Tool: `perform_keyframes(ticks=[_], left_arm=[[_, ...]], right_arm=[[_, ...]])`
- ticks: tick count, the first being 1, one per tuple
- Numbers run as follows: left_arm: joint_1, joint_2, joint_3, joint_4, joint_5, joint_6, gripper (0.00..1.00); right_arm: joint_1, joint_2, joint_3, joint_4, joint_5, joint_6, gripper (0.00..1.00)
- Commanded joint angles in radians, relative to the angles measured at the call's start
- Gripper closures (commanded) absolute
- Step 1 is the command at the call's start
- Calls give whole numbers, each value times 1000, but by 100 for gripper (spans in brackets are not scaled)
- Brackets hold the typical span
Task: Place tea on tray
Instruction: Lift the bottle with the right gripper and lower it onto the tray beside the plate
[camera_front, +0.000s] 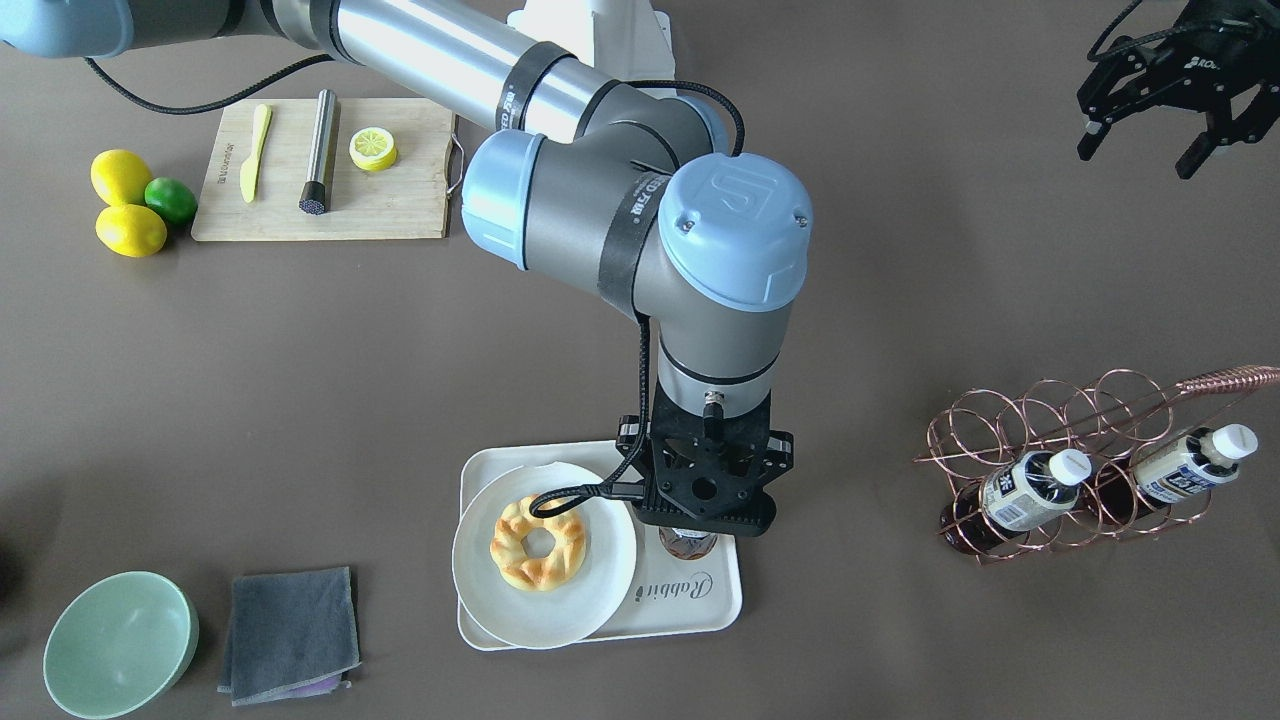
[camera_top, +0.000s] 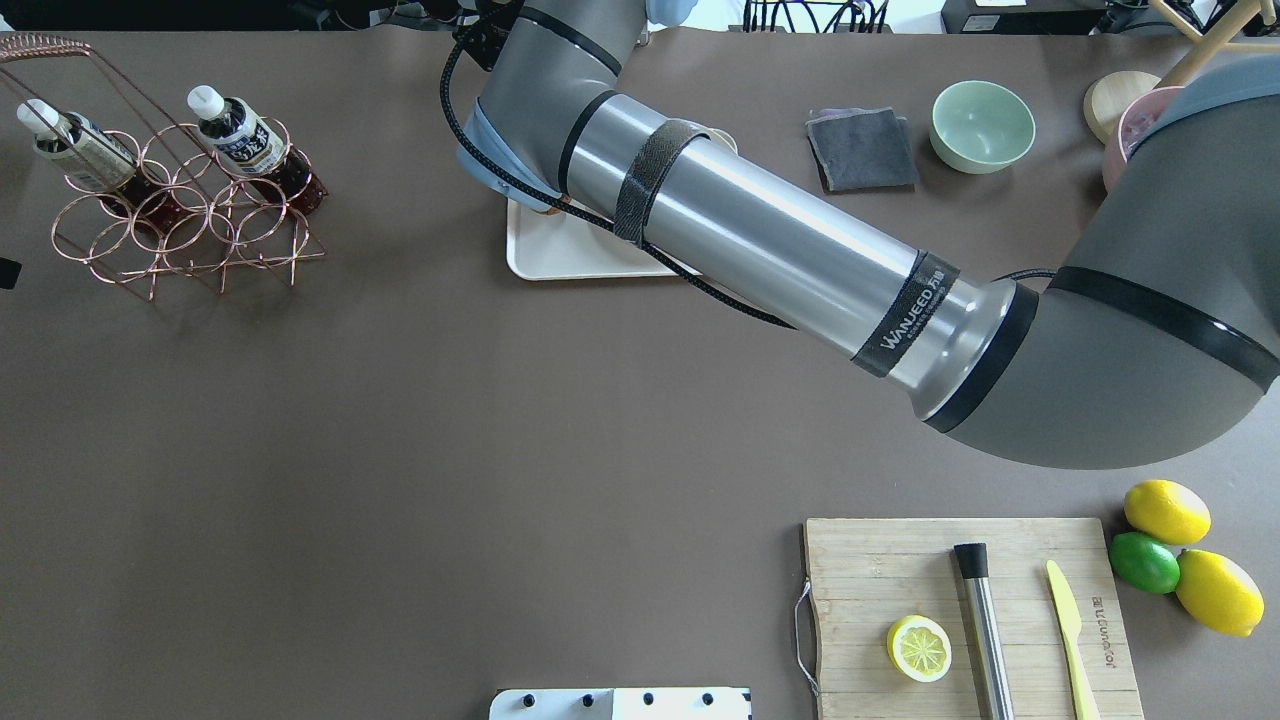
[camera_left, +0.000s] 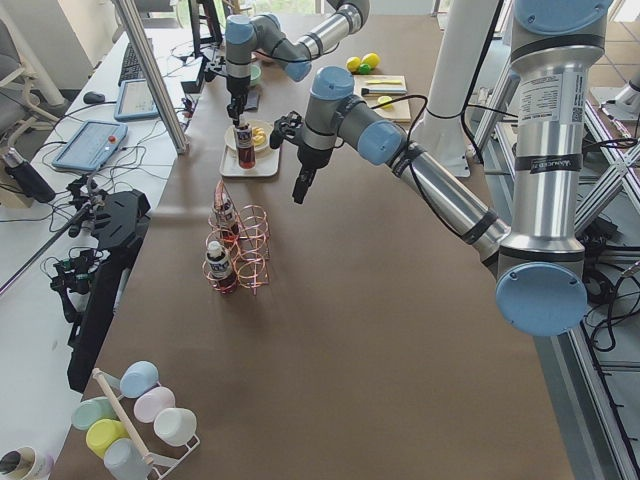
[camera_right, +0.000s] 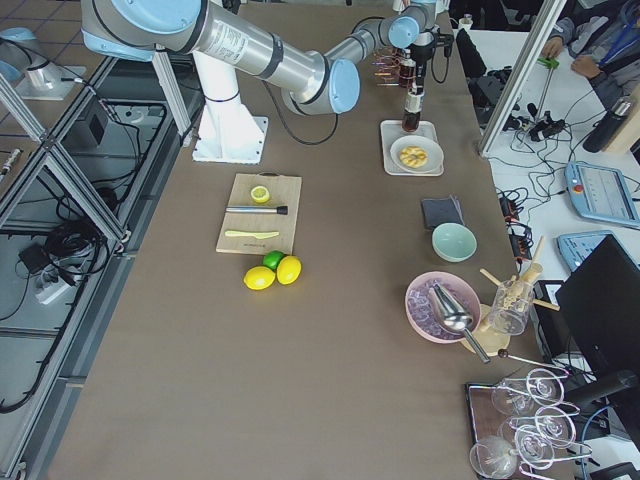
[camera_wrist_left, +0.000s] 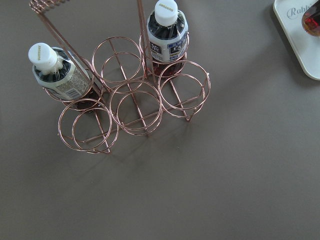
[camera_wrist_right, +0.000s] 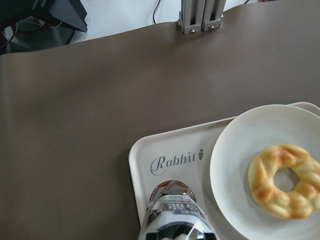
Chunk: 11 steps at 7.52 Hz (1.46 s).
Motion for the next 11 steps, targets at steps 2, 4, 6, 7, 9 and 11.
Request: perform_keyframes(ticks=[2,4,6,7,9,11], left_arm=[[-10,1,-2,0,-17,0,4],[-13,1,-2,0,-17,2,4],[-13,1,-2,0,-17,2,4],[-13,-1,-2,0,-18,2,4],[-49,-1,-2,3,-64,3,4],[-116,7,-2,15,-87,9,4]], right_arm=[[-12,1,-13,2,-9,1,100],[-13,1,-15,2,-11,1,63],[-13,1,-12,1,-11,1,1],[-9,2,-1,-2,-9,-4,1],[46,-4,99,-102,84,-33,1],[124,-63,337,-391,120,-208,0]])
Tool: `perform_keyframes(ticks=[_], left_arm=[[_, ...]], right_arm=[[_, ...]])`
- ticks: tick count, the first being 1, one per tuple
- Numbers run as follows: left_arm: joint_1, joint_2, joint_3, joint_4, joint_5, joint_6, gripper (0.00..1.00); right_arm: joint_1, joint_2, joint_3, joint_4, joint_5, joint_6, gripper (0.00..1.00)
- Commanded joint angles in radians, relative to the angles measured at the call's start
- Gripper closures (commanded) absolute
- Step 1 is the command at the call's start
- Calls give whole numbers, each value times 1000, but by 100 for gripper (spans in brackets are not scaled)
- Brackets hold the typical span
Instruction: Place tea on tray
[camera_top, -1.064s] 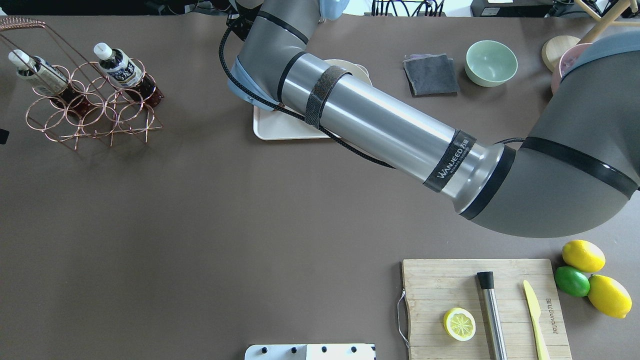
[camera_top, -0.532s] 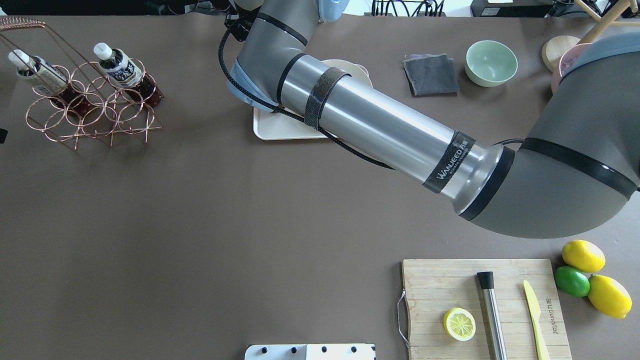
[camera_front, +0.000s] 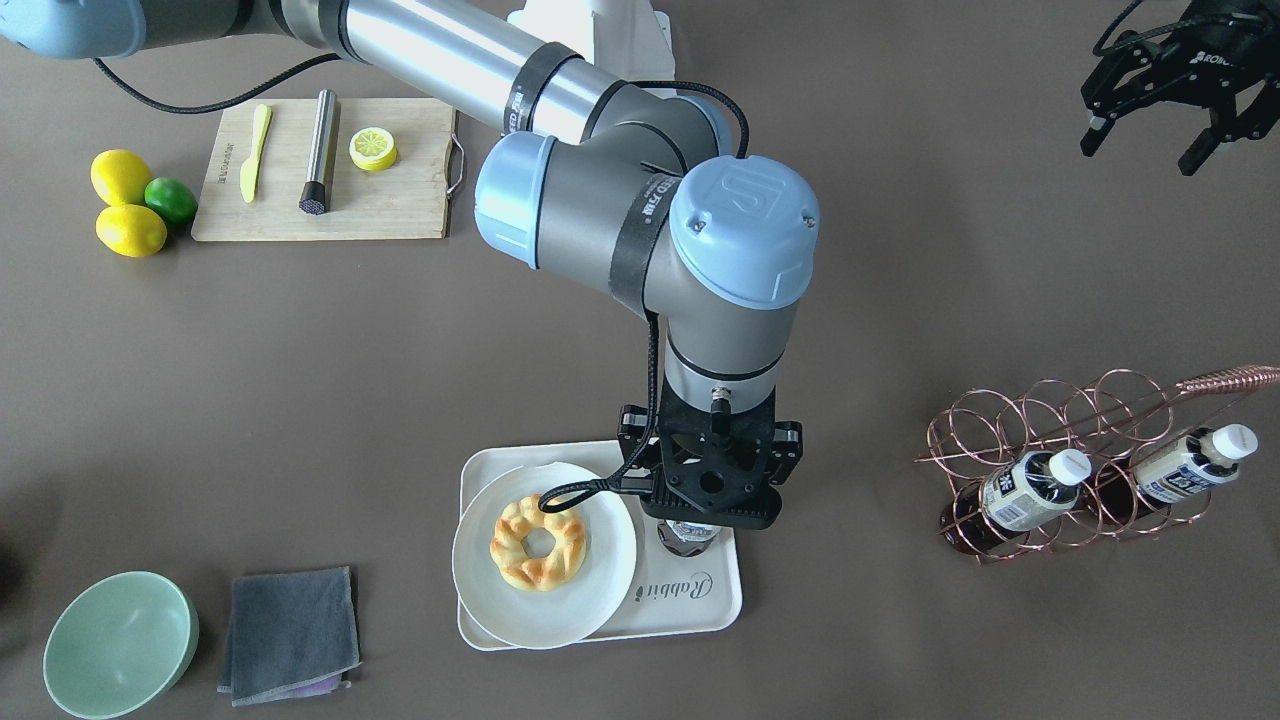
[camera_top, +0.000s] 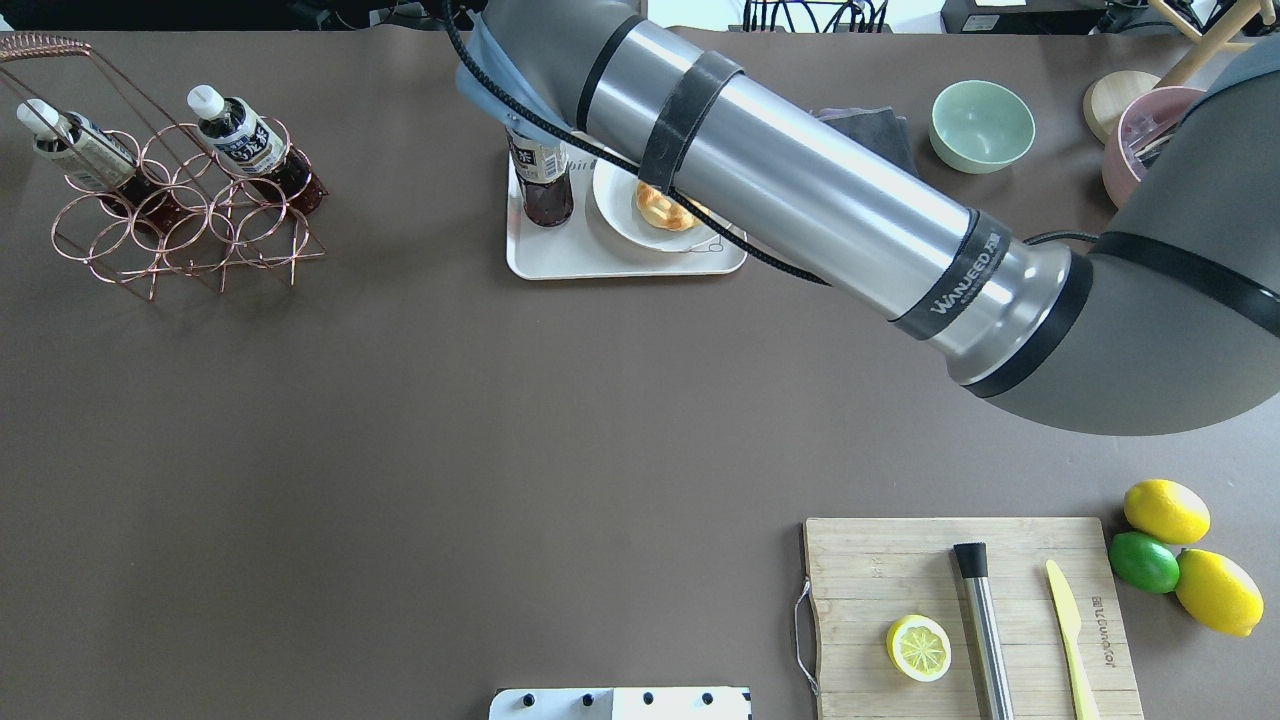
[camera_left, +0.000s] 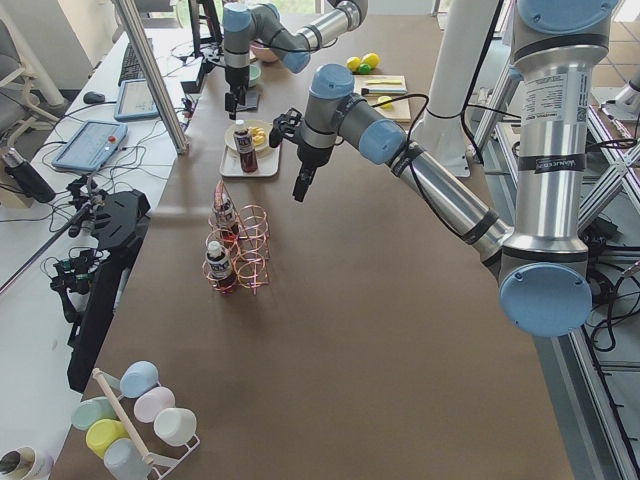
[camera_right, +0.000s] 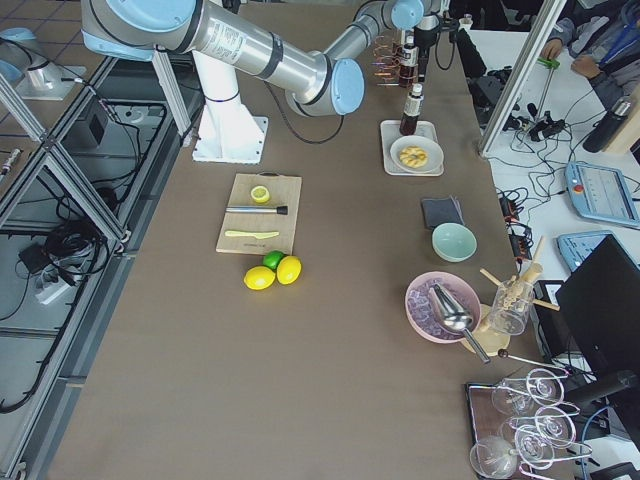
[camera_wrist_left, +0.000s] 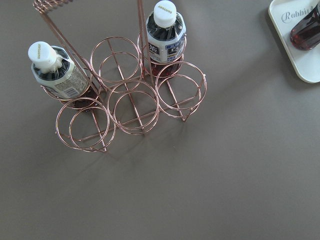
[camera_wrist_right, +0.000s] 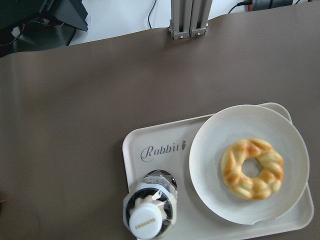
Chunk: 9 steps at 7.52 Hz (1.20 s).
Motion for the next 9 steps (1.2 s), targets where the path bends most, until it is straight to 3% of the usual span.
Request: perform_keyframes(ticks=[1,3,5,7,9], left_arm=[[-110,59,6,15,-21,116,4],[-294,62,18,195,-23,403,4],[-388,66,52,274,-23,547,4],[-436,75,114,276,-27,662,4],[-450,123,107,280,-98,661,3]], right_arm=[[120,-188,354,-245,88,-215,0],[263,-517,643,-264,178,-442,0],[433,-872,875,-292,234,-819,0],[608,-1115,918,-287,243,-1154,0],[772,-1280,909,-285,242,-1445,0]])
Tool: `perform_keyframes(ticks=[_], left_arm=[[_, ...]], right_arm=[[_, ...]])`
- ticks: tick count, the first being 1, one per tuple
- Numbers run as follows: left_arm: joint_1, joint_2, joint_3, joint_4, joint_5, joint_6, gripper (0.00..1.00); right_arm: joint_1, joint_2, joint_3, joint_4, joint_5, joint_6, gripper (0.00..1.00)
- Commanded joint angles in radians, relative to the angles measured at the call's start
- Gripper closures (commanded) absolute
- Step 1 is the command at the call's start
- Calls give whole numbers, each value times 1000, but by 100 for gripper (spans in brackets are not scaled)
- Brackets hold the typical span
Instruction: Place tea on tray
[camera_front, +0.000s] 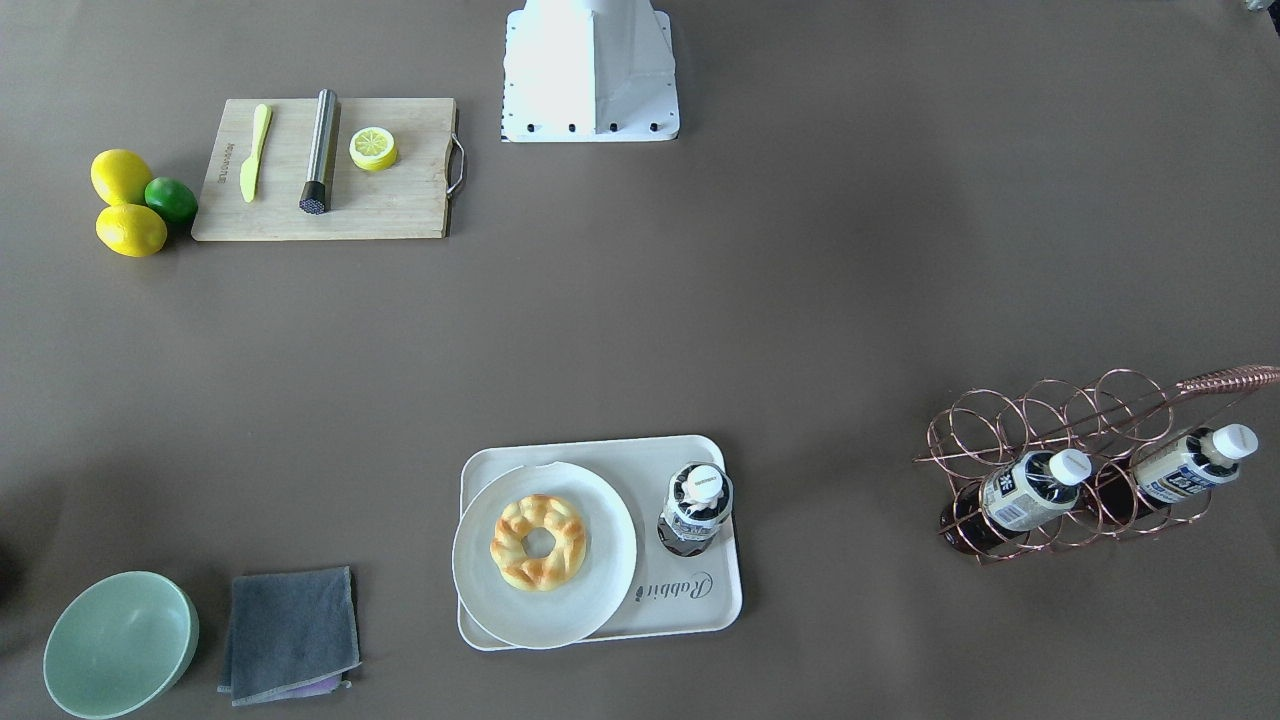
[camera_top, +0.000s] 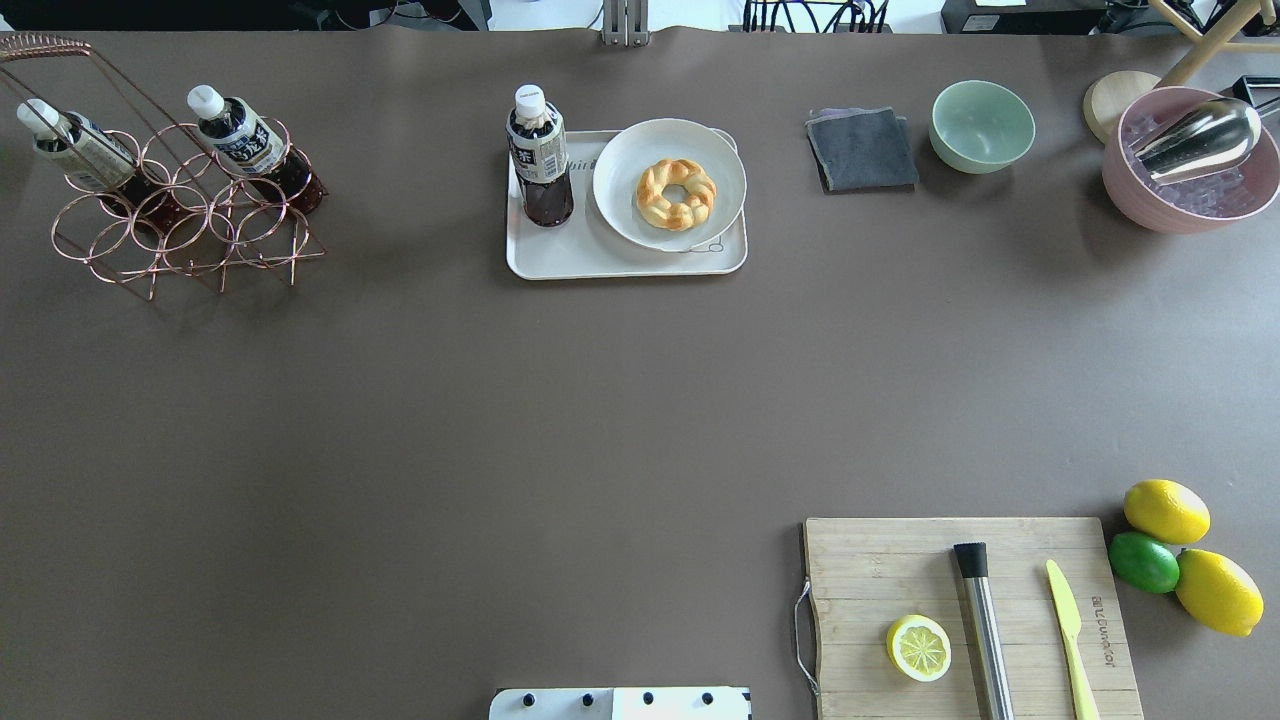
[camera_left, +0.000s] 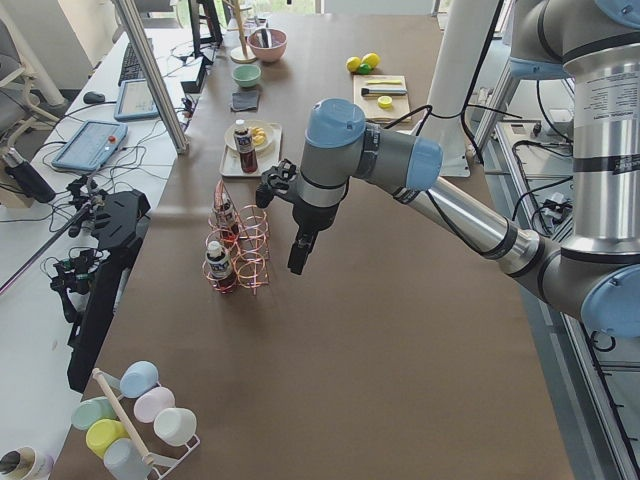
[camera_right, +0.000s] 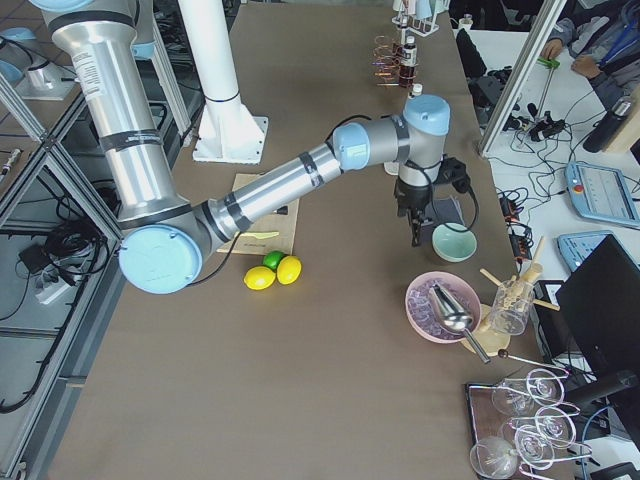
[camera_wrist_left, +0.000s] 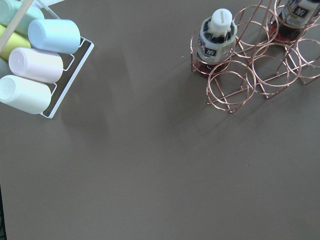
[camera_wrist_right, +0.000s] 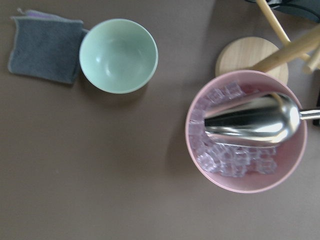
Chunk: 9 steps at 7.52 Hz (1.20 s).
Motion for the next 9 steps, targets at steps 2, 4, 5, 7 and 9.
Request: perform_keyframes(ticks=[2,4,5,7,9], left_arm=[[-17,37,48,1,-71,15,3],[-48,40,137,-7,-58,18,3],[-53,65,165,-10,-13,20,3],[-48,105,223,-91,-8,20,3],[-50,114,248,-145,12,23,3]], right_arm=[[245,-240,-41,6,-1,-355,0],[270,-243,-38,5,-2,-363,0],[272,-245,-41,6,-1,-363,0],[272,-240,-41,5,-1,-361,0],[272,-242,-41,3,5,-361,0]])
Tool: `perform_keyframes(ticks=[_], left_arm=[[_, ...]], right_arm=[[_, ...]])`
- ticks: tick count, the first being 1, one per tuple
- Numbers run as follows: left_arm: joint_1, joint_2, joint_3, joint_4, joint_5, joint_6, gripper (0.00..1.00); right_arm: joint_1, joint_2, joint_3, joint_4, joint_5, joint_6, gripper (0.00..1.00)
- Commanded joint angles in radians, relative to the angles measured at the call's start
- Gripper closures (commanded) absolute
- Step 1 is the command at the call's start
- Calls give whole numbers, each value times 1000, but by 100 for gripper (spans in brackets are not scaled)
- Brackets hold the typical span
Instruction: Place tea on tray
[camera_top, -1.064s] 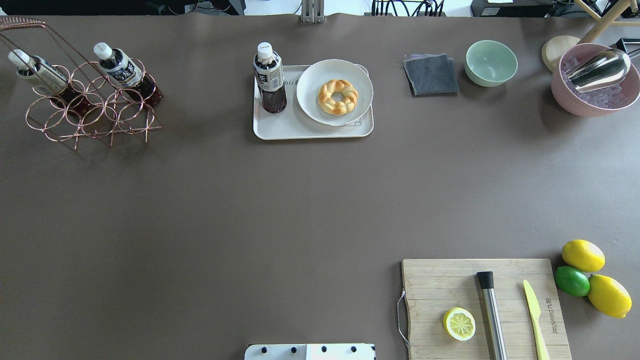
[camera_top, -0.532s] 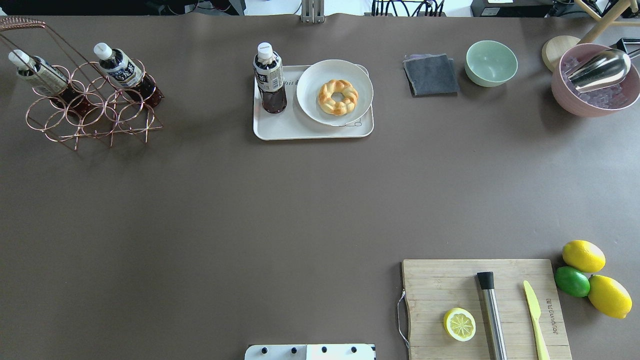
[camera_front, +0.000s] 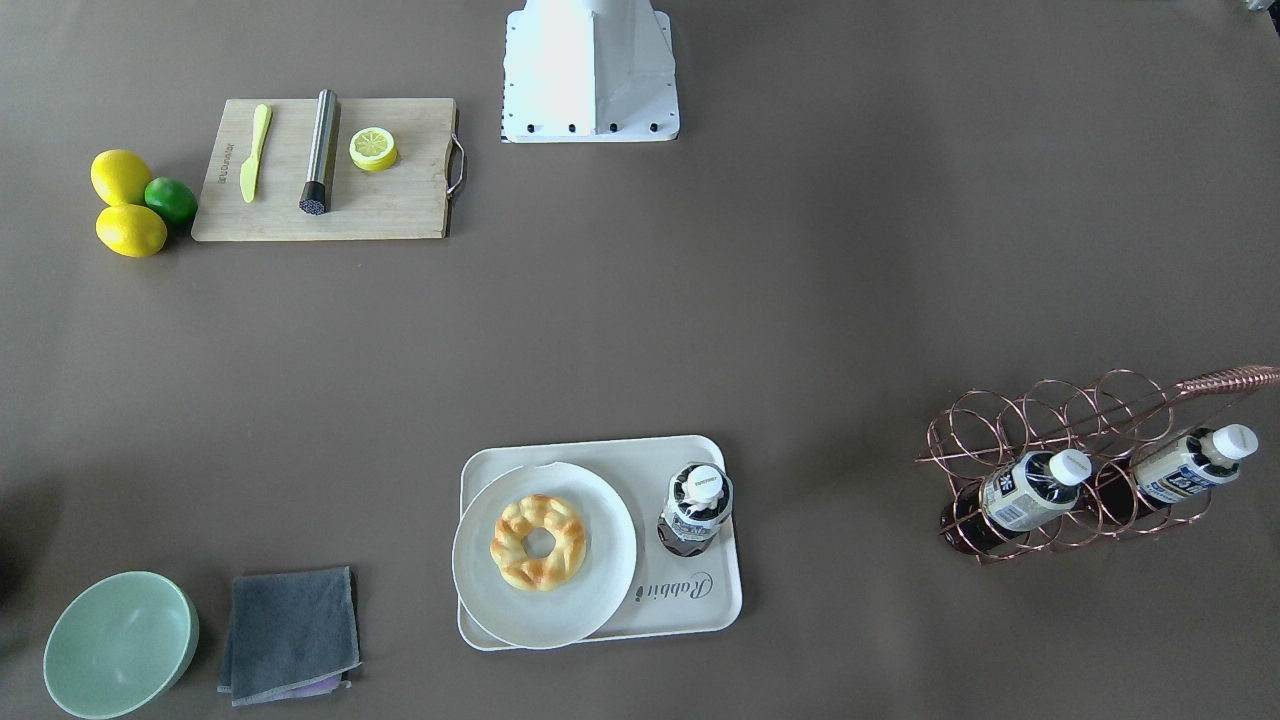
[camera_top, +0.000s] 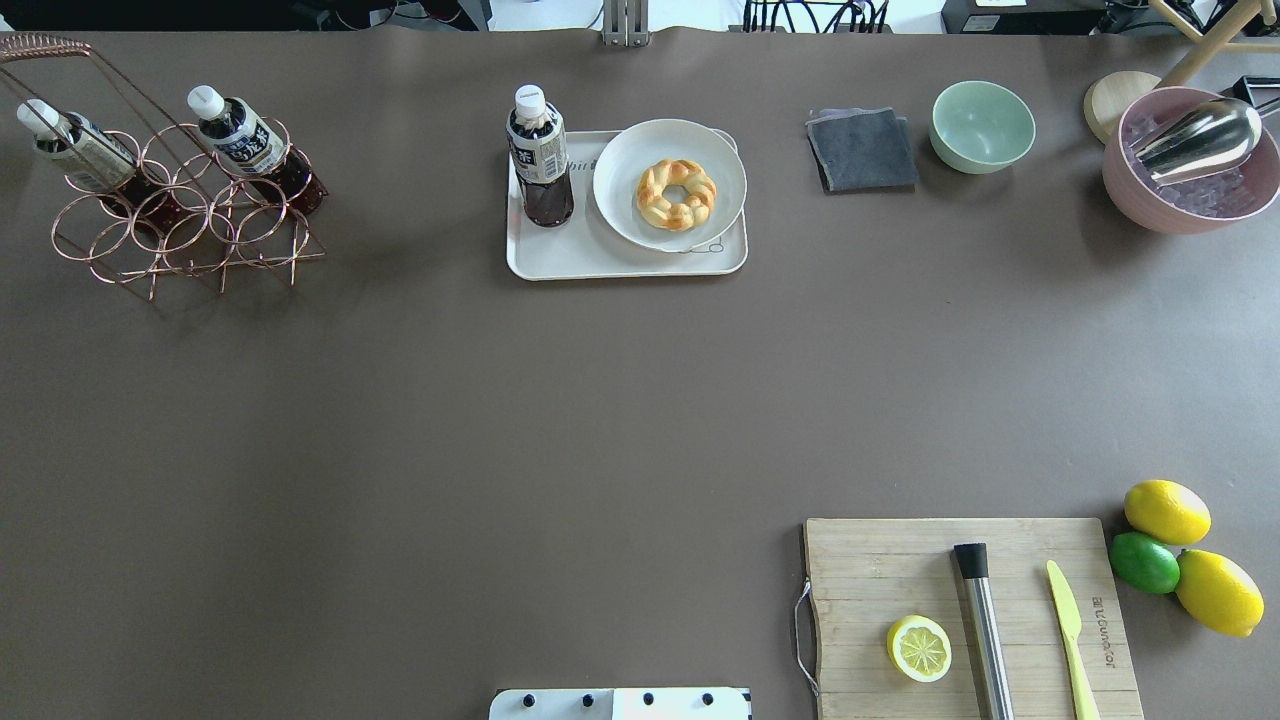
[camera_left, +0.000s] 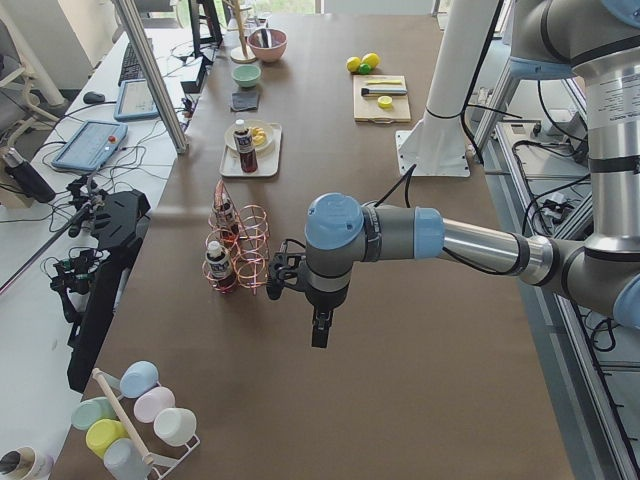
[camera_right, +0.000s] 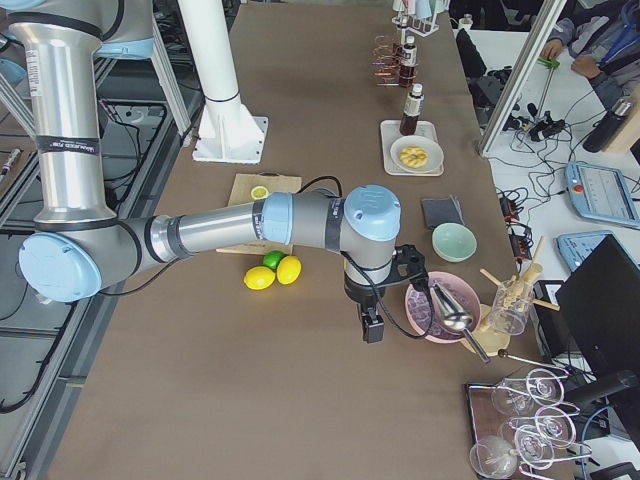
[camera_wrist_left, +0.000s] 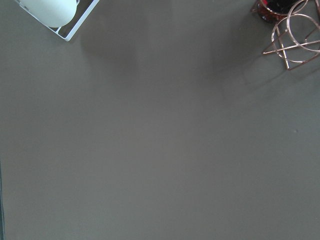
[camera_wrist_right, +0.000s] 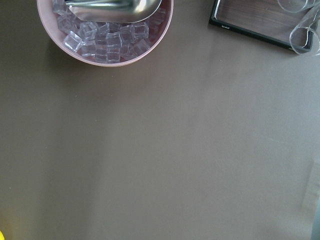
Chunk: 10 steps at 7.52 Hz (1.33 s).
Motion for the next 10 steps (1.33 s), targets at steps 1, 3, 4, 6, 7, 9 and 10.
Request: perform_keyframes(ticks=[1,3,4,6,7,9,10], left_arm=[[-1,15,20,-61,81,4,3],[-1,24,23,-68,74,6,3],[1,53,33,-75,72,7,3],[-1,56,50,-105,73,8,3],[-1,55,58,-108,72,6,3],[1,53,60,-108,72,6,3],[1,52,60,-108,72,6,3]], right_arm=[[0,0,1,-2,5,-2,0],[0,-2,-8,-3,5,-2,0],[-16,-6,-28,-5,24,1,0],[-53,-6,-65,4,73,0,0],[-68,-6,-83,4,70,1,0],[-85,-6,-102,4,72,6,0],[-95,-5,-116,6,72,6,0]])
